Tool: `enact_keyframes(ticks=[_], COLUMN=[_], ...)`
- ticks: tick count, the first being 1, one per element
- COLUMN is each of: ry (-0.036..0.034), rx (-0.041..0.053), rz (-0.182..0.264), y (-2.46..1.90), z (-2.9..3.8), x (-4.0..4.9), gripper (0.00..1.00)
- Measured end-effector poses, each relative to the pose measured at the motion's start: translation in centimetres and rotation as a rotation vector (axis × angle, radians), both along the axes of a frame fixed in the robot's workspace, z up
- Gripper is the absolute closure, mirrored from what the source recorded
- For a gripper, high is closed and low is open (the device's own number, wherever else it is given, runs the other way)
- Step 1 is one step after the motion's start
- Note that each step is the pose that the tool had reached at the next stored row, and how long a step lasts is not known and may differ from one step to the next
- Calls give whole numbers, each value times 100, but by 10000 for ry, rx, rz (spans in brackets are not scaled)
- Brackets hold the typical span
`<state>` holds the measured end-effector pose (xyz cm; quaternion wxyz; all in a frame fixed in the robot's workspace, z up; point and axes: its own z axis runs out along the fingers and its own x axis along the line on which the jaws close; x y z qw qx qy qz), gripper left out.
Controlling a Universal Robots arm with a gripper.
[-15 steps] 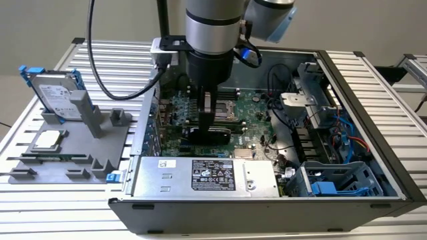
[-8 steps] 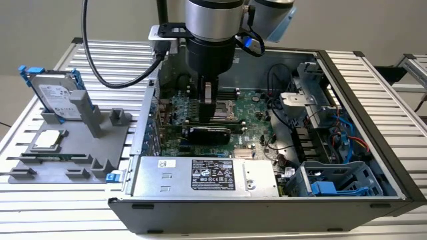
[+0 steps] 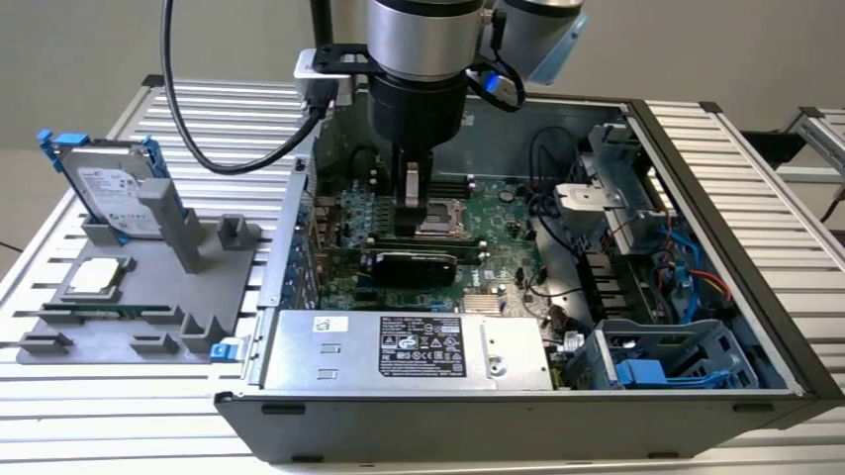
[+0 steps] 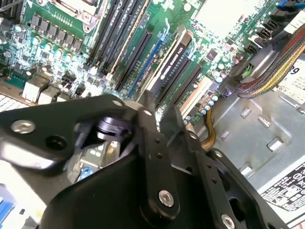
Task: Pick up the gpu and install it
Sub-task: 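Insert the gpu into the slot, then press down on the gpu until it lock into place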
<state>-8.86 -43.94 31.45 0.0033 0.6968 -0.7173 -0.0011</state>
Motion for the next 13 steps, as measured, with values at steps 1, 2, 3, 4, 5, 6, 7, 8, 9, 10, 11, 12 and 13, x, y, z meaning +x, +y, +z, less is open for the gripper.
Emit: enact_keyframes(ticks=[1,2,3,4,5,6,7,8,9,10,11,12,13], ry=[0,0,1,0,0,0,0,0,1,0,0,0,0], rx=[-1,0,-1,0,0,0,0,0,-1,0,0,0,0], rz=[0,0,0,0,0,0,0,0,0,0,0,0,0], y=[0,0,0,0,0,0,0,0,0,0,0,0,0], z=[2,3,12,21,22,23,24,26,27,28,30,31,32], x=[0,0,0,0,0,0,0,0,0,0,0,0,0], gripper=[100,100,100,100,100,100,100,100,100,100,100,100,100])
